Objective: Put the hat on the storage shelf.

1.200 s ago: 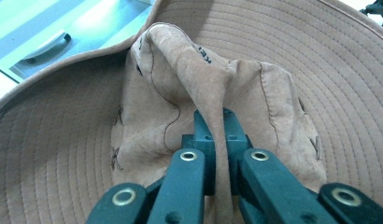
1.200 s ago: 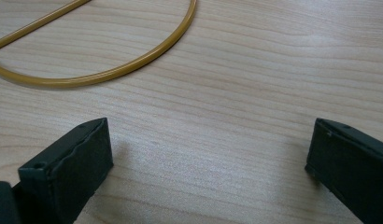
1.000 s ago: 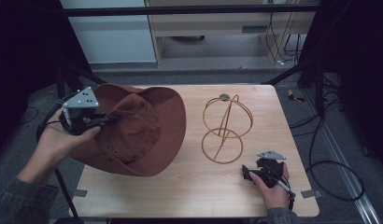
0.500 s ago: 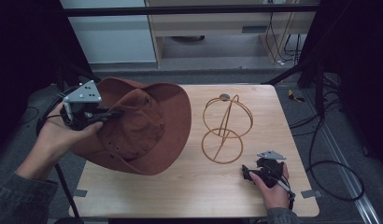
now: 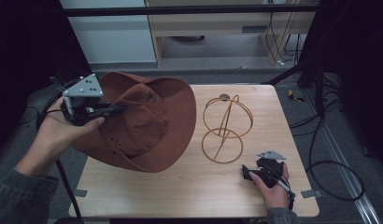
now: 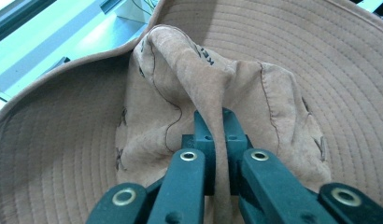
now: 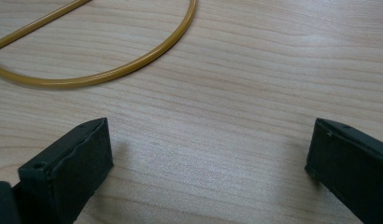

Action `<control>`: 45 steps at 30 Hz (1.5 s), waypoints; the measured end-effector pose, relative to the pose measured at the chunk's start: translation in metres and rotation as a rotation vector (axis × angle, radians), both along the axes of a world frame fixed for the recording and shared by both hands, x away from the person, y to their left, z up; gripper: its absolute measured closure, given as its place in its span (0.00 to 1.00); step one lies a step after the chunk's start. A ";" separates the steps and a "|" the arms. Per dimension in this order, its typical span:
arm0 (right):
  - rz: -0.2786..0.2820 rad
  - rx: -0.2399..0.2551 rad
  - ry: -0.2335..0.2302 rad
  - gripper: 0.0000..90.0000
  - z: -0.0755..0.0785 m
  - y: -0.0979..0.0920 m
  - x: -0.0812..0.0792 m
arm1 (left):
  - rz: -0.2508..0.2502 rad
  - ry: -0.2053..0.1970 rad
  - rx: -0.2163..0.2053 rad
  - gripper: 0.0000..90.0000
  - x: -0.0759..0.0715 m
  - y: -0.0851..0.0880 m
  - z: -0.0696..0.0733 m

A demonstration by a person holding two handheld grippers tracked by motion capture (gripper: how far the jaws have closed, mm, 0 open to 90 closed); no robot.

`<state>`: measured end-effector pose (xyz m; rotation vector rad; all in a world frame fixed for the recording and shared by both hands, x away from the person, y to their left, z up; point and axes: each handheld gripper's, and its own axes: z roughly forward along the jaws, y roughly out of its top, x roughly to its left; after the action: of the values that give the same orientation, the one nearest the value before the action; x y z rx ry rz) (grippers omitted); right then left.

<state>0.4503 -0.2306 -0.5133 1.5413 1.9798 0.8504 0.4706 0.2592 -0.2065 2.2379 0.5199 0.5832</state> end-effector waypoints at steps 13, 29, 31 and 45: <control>0.000 0.001 0.000 0.00 0.000 0.000 0.000 | -0.024 -0.001 0.016 0.98 0.001 -0.015 0.008; -0.002 -0.002 0.002 0.00 0.000 0.000 0.000 | -0.054 -0.015 0.036 0.98 -0.004 -0.029 0.024; -0.002 -0.002 0.003 0.00 0.000 0.000 0.000 | -0.063 -0.017 0.045 0.98 -0.003 -0.036 0.025; -0.001 -0.003 0.002 0.00 0.000 0.000 0.000 | -0.152 -0.024 0.096 0.98 0.004 -0.101 0.033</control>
<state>0.4503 -0.2305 -0.5134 1.5427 1.9805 0.8454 0.4751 0.1583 -0.1730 2.3333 0.3122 0.5658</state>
